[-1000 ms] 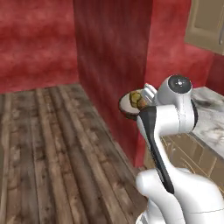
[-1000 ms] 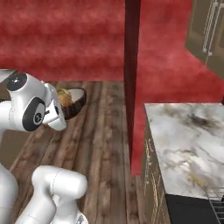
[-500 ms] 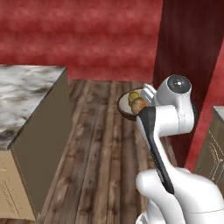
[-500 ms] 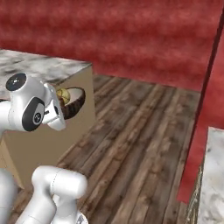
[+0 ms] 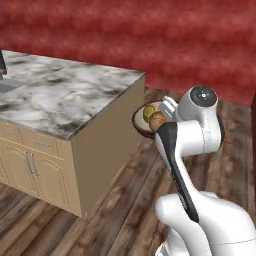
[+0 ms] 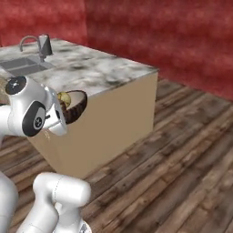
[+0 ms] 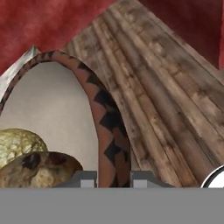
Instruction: Pick up the heated bread from the toaster oven and place it in the bowl. Then move the bread bowl to the dining counter.
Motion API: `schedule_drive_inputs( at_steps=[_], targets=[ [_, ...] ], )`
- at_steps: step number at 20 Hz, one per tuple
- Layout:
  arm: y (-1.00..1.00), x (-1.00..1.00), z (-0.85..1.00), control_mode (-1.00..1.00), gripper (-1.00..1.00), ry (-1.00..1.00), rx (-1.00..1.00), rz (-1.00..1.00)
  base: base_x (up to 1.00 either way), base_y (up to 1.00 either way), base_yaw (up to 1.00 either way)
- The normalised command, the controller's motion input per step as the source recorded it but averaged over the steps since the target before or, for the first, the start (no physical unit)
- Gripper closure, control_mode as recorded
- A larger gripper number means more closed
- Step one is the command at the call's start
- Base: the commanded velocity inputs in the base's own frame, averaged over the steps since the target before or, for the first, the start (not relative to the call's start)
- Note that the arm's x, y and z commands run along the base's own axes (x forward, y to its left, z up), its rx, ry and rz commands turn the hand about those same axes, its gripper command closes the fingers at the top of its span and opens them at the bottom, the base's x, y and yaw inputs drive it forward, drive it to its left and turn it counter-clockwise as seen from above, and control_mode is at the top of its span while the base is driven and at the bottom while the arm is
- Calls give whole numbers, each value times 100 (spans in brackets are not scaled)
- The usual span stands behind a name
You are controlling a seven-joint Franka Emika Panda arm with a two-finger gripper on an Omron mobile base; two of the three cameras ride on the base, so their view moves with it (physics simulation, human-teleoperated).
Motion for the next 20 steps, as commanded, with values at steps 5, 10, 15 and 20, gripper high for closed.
schedule_drive_inputs(
  at_steps=[5,10,15,20],
  targets=[
    [0,0,0,100,100,0,0,0,36,0,49],
    [0,0,0,100,100,0,0,0,38,0,43],
    [0,0,0,100,100,0,0,0,37,0,40],
    [0,0,0,100,100,0,0,0,50,-6,30]
  ],
)
